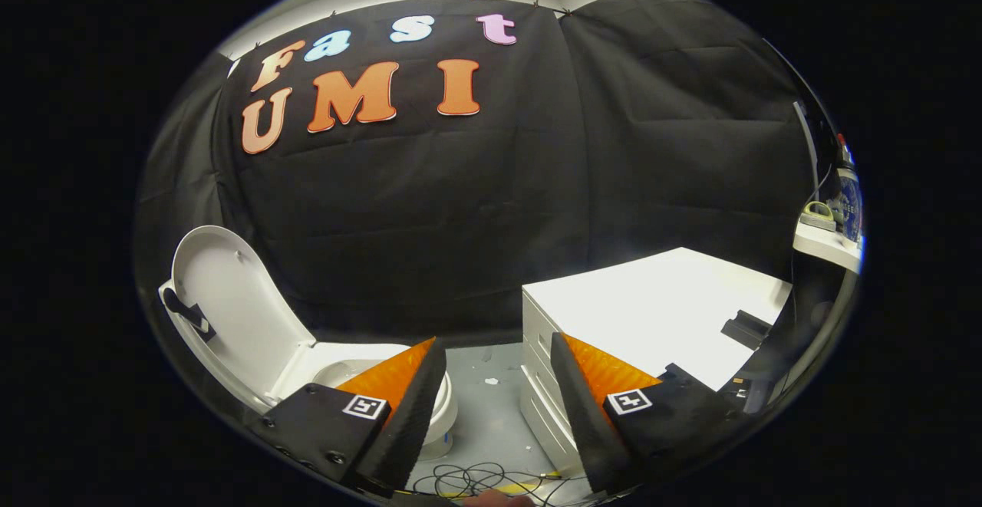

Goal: Open the toilet lid.

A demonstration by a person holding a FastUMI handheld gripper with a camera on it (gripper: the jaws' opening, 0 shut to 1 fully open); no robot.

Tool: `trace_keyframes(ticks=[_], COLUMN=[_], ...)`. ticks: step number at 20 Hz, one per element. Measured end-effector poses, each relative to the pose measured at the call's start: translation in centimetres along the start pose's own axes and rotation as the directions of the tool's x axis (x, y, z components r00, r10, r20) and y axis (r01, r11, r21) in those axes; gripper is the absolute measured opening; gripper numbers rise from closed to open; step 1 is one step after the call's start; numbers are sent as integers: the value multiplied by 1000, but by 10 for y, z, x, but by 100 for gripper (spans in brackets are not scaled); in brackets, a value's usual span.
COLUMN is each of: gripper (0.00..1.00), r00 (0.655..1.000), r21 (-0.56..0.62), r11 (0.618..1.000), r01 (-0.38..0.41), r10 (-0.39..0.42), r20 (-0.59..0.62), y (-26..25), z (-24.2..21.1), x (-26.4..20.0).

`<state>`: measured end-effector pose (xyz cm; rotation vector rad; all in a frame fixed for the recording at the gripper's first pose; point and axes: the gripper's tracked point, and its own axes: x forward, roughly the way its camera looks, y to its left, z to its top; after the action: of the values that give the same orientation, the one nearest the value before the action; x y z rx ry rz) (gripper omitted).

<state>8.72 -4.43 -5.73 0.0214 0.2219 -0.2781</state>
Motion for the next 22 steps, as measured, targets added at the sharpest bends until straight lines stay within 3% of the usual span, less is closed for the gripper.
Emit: trace_keyframes(ticks=[22], gripper=[89], r00=[1000], r21=[-2], r11=[1000], r01=[13], r10=[-13], r20=[-20], y=[-2], z=[-6], x=[2])
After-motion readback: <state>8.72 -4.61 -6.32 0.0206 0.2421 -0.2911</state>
